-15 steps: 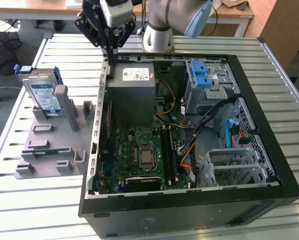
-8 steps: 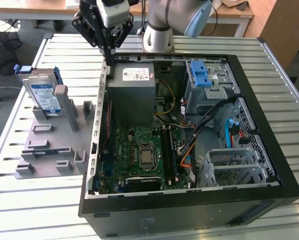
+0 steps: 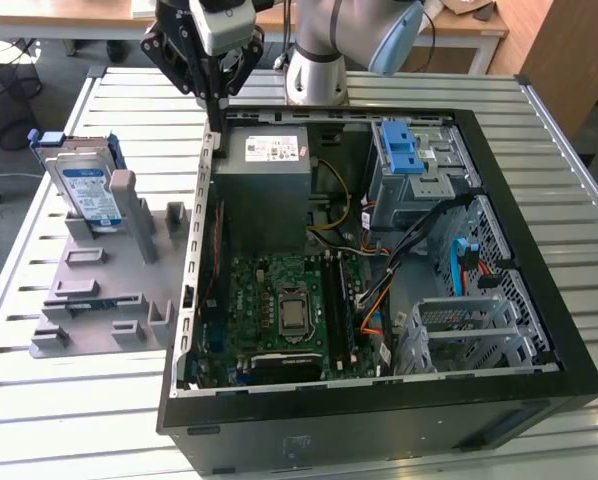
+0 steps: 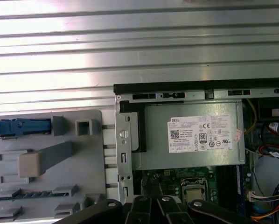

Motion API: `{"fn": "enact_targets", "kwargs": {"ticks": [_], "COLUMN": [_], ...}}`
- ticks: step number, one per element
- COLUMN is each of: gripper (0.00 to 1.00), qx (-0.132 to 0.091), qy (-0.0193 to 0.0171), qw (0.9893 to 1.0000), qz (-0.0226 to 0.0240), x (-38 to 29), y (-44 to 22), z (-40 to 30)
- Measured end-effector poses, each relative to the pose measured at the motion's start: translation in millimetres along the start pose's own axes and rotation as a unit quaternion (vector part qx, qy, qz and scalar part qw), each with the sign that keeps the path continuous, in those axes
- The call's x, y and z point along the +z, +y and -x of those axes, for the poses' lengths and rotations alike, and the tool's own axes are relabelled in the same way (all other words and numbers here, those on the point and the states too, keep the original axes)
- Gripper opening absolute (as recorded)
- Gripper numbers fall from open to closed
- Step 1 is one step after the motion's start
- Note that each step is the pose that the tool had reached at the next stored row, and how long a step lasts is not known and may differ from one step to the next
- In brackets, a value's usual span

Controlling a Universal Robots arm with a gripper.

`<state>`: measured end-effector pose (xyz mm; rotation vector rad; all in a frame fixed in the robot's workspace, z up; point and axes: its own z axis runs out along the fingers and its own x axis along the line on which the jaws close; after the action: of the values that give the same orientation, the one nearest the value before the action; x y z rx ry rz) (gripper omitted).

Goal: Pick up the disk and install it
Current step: 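Reach for the disk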

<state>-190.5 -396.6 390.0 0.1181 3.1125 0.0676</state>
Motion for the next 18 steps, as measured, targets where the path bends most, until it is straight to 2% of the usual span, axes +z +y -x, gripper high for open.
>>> {"fn": "enact_targets", "kwargs": {"ticks": [12, 18], "gripper": [0.11, 0.11], "qx": [0.0, 0.0], "qy": [0.0, 0.0], "qw": [1.0, 1.0], "qz": [0.0, 0.0], "x": [0.3, 0.8], "y": [0.2, 5.5], "z": [-8.1, -20.1]}}
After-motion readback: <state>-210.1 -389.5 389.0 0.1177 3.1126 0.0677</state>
